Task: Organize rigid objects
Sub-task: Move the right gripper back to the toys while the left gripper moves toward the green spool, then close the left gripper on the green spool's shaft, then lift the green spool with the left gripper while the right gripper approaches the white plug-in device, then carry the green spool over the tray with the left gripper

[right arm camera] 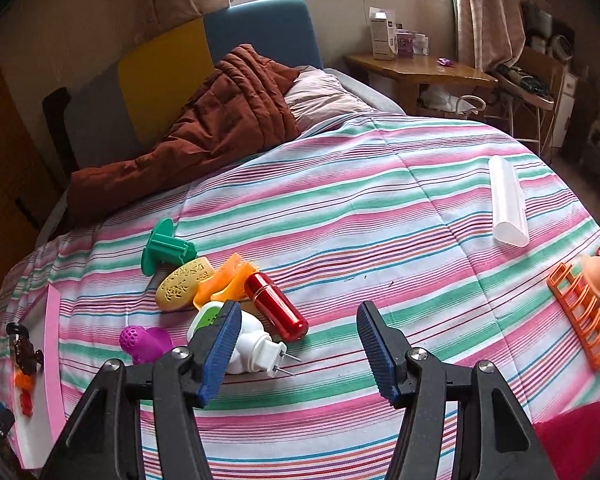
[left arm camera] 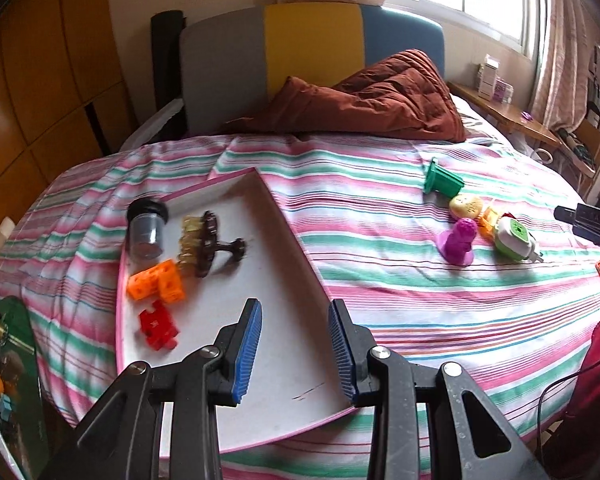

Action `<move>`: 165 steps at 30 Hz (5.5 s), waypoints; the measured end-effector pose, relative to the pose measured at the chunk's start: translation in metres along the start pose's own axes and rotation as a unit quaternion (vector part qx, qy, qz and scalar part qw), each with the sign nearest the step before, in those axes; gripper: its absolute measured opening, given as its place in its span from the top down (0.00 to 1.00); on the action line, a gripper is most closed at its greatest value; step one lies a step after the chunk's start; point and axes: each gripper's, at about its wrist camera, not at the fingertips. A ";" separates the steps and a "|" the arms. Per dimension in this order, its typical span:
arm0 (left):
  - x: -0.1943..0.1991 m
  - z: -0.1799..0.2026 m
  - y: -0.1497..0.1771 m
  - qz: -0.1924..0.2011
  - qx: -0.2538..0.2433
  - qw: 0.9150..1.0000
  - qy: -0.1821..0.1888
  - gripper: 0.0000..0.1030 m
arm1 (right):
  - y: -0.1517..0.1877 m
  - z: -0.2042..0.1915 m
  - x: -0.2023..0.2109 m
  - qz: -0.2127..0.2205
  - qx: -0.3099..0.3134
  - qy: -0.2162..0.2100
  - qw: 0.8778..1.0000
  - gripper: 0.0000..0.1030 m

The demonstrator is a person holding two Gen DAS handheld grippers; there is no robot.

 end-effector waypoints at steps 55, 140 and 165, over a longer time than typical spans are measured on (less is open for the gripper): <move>-0.079 0.095 -0.052 -0.030 -0.083 0.994 0.071 0.67 | -0.007 0.024 -0.015 -0.035 -0.051 0.016 0.998 0.38; -0.014 0.040 -0.009 -0.008 -0.031 0.996 0.084 0.41 | 0.034 -0.079 -0.057 -0.052 0.205 -0.056 0.976 0.46; 0.000 0.013 0.012 -0.014 -0.015 0.999 0.050 0.41 | 0.030 -0.077 -0.053 -0.054 0.195 -0.052 0.978 0.40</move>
Point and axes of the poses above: each gripper's, at about its wrist camera, not at the fingertips, and x roughly against the way its jaws point, z to its right, y to its underside, and after that the axes turned 9 degrees about y, right-handed
